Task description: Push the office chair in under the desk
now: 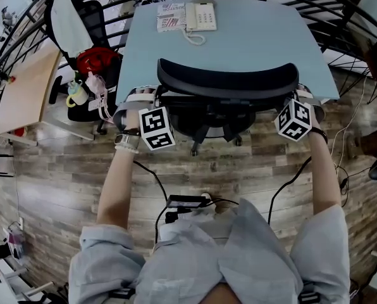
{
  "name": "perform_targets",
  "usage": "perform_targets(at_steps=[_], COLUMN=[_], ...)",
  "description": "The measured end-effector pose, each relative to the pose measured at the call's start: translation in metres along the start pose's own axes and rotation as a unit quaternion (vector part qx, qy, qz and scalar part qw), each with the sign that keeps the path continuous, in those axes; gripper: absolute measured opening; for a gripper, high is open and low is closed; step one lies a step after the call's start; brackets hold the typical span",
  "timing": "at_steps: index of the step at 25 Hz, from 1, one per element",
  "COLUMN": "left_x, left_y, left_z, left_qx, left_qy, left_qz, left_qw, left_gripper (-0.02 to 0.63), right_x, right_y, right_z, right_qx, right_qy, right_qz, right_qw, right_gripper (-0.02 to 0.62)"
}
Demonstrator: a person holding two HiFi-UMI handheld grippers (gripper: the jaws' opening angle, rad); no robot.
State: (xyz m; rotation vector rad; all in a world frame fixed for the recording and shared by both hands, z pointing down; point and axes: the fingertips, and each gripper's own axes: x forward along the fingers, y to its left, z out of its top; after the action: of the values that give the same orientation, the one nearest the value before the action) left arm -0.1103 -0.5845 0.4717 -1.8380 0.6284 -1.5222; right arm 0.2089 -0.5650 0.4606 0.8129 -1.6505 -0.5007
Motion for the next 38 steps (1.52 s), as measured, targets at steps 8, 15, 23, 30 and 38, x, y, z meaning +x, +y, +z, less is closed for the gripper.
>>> perform_targets(at_steps=[8,15,23,30,38], left_x=[0.016,0.016,0.015,0.012,-0.006], left_y=[0.016,0.014,0.012,0.009,0.013], left_z=[-0.006,-0.005,-0.005,0.0,-0.003], left_qx=[0.002,0.002,0.006,0.027,-0.011], left_qy=[-0.002,-0.006,-0.016,-0.037,-0.085], left_qz=[-0.004,-0.002,-0.005,-0.007,0.005], left_qw=[1.0,1.0,0.9998,0.9989,0.9963], left_gripper=[0.098,0.099,0.098,0.1,0.174], right_x=[0.016,0.02,0.02,0.02,0.006], right_y=[-0.014,-0.017,-0.018,-0.017,-0.016], right_z=[0.003,0.004,0.005,0.002,0.0], right_qx=[0.002,0.0,0.005,0.024,0.016], right_qy=[0.001,-0.004,-0.002,0.004,0.013], right_qz=[0.001,0.0,-0.002,-0.005,-0.014], right_qw=[1.0,1.0,1.0,1.0,1.0], right_gripper=[0.21,0.215,0.223,0.273,0.325])
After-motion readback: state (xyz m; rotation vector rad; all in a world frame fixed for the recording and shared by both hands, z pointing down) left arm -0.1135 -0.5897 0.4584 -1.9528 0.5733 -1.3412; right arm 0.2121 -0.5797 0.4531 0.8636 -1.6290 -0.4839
